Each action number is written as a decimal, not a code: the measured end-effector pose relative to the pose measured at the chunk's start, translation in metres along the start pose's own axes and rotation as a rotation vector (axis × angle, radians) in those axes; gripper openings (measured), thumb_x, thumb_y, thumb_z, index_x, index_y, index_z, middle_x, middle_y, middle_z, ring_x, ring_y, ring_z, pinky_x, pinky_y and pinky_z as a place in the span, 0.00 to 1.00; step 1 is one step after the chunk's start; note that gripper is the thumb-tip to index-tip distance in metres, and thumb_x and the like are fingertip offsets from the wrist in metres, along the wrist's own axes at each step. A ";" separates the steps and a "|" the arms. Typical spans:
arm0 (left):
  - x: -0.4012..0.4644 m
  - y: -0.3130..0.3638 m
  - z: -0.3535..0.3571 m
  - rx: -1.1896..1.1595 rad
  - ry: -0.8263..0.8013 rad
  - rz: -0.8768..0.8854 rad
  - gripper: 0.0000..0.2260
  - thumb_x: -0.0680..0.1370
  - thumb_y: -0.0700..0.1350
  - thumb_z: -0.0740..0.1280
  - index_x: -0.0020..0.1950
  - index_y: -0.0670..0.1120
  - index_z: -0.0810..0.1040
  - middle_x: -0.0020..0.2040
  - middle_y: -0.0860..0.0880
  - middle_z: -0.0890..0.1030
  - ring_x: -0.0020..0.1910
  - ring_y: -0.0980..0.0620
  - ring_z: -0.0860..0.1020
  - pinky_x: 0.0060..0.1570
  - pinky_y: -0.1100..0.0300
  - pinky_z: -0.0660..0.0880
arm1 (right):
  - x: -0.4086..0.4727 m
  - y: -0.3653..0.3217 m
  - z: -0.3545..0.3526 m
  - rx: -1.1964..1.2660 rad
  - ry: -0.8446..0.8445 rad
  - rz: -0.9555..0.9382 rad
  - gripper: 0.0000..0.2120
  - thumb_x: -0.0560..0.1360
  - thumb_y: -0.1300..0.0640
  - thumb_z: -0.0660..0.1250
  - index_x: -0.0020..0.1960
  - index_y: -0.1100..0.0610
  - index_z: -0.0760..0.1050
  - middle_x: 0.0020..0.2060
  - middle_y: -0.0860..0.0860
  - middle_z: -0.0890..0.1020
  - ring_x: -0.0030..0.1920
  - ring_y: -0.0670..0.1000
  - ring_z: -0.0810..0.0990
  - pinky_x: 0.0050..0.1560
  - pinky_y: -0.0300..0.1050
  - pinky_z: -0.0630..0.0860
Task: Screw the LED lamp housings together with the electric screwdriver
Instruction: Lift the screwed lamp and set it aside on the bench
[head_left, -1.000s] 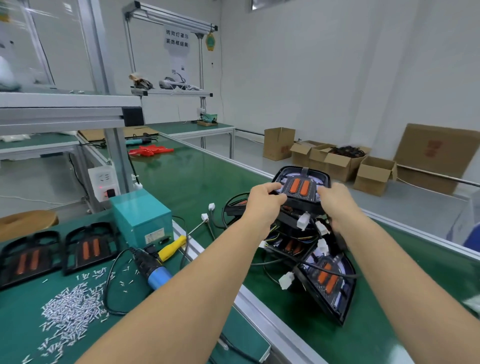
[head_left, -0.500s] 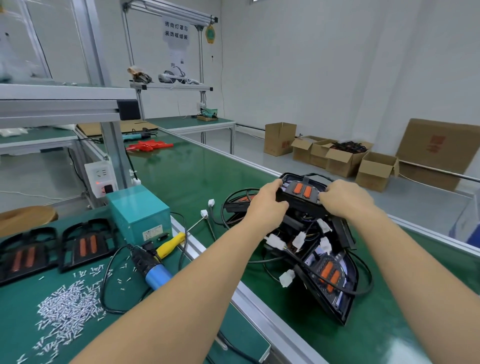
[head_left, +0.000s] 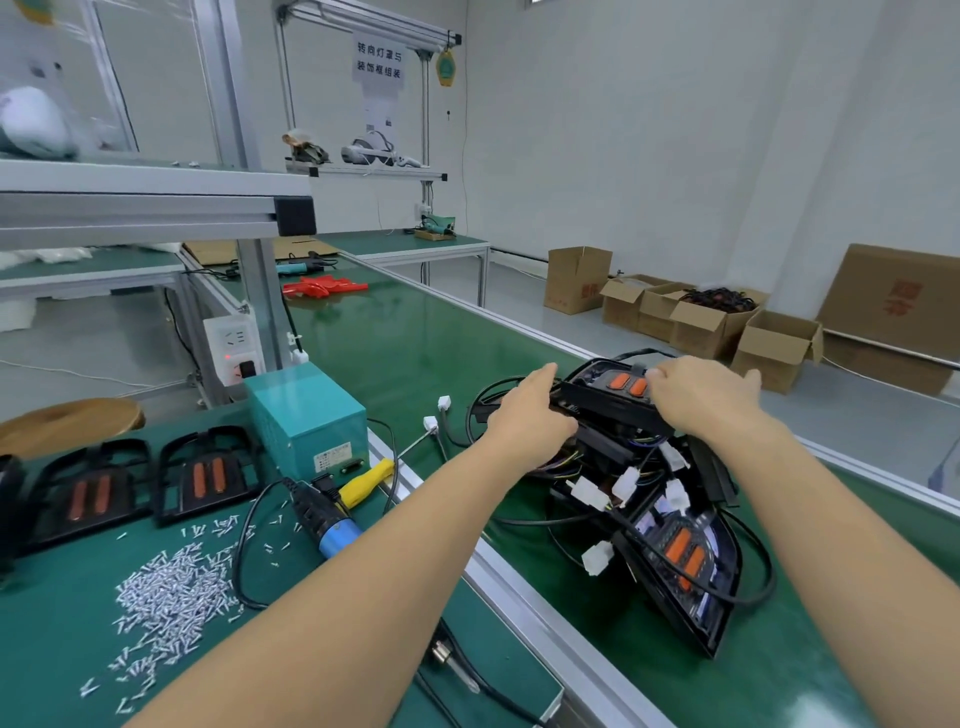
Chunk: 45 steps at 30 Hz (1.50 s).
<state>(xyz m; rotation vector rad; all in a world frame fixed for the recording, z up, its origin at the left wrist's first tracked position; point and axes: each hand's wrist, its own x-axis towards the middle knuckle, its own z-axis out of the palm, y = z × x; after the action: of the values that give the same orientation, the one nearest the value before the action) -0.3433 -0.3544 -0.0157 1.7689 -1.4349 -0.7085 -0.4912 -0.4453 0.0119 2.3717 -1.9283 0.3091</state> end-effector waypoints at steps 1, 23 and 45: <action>-0.003 -0.001 -0.003 0.003 0.011 -0.012 0.29 0.79 0.41 0.62 0.78 0.52 0.54 0.77 0.50 0.58 0.74 0.46 0.61 0.70 0.46 0.62 | -0.003 -0.005 -0.002 -0.011 0.016 -0.026 0.16 0.83 0.57 0.49 0.46 0.56 0.74 0.42 0.51 0.78 0.49 0.57 0.75 0.72 0.68 0.51; -0.158 -0.162 -0.093 0.077 0.404 -0.348 0.30 0.76 0.32 0.57 0.76 0.48 0.57 0.76 0.48 0.59 0.75 0.50 0.57 0.72 0.57 0.56 | -0.162 -0.219 0.071 0.187 -0.262 -0.694 0.19 0.84 0.48 0.45 0.73 0.50 0.60 0.71 0.48 0.65 0.72 0.51 0.61 0.72 0.67 0.44; -0.300 -0.306 -0.252 0.471 0.973 -0.572 0.25 0.78 0.40 0.64 0.74 0.44 0.64 0.74 0.46 0.65 0.73 0.47 0.61 0.72 0.48 0.57 | -0.265 -0.310 0.128 0.176 -0.340 -0.909 0.25 0.84 0.44 0.42 0.79 0.47 0.49 0.78 0.42 0.52 0.78 0.46 0.47 0.72 0.66 0.34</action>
<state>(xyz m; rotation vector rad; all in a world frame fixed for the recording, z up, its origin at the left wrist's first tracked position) -0.0368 0.0195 -0.1305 2.4109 -0.4316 0.2962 -0.2257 -0.1485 -0.1428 3.2509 -0.7130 0.0013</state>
